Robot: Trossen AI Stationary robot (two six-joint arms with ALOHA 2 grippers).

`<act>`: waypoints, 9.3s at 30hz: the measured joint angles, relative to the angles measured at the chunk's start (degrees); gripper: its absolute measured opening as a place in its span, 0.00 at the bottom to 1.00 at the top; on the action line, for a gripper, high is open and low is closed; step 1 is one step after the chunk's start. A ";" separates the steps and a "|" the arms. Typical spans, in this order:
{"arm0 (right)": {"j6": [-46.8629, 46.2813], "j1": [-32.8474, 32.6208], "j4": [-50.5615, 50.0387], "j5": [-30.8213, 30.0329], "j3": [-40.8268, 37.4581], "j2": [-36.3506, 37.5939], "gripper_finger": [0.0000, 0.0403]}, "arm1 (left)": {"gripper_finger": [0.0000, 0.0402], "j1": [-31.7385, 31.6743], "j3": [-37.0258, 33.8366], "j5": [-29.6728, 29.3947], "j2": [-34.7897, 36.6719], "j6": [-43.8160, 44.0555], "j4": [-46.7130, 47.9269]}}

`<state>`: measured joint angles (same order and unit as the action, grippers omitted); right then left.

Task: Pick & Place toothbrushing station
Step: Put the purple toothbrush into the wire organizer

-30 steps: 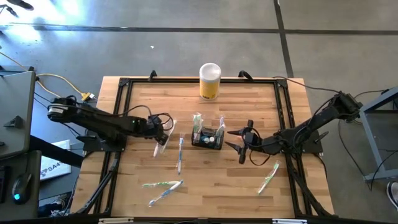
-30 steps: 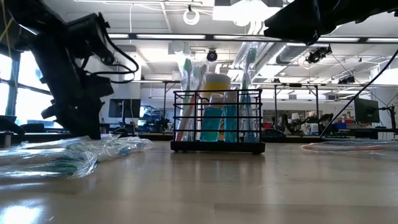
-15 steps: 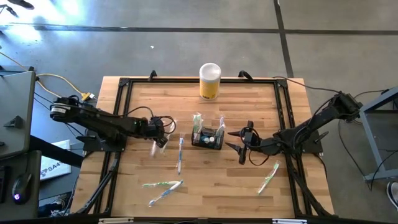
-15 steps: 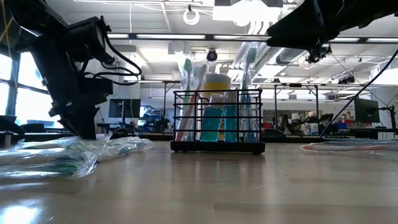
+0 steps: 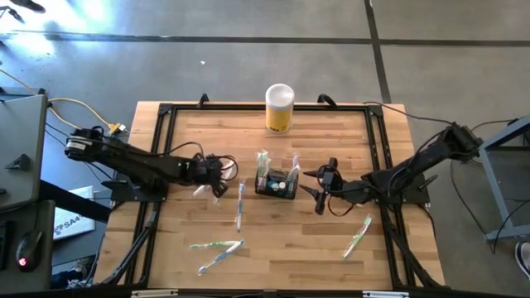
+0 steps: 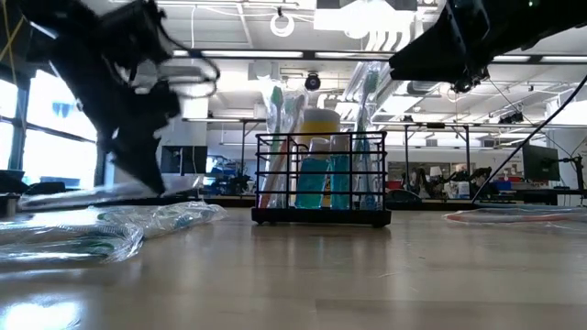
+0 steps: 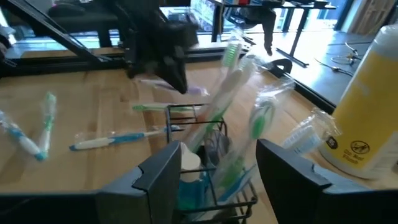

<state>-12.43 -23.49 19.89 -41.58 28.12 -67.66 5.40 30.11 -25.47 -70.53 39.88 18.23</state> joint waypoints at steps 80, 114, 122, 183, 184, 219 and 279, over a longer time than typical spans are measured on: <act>28.97 -1.35 37.36 17.31 7.89 -11.86 0.60 | 0.00 10.35 21.94 22.10 -18.66 -42.65 -61.15; 21.45 3.22 35.92 26.82 9.22 -14.22 0.61 | 0.00 10.35 21.86 15.41 -18.66 -45.66 -58.62; 21.12 3.79 35.58 29.36 9.22 -14.22 0.52 | 0.00 10.33 21.86 14.61 -18.66 -45.66 -58.42; 30.85 2.14 31.12 22.88 9.31 -13.87 0.11 | 0.36 10.39 22.71 14.69 -18.62 -49.08 -56.62; 31.18 1.55 30.94 21.35 9.31 -13.87 0.11 | 0.39 10.39 22.71 15.56 -18.62 -48.30 -56.27; 43.37 -17.11 24.87 -8.65 -1.42 14.89 0.11 | 0.64 12.70 22.83 4.85 -4.37 -34.06 -21.00; 8.67 17.26 58.58 22.01 -11.30 -19.46 0.11 | 0.64 12.62 22.71 3.37 -4.47 -31.82 -16.32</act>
<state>-3.76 -6.24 78.47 -19.57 16.82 -87.13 18.02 52.82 -22.11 -75.00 8.06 1.91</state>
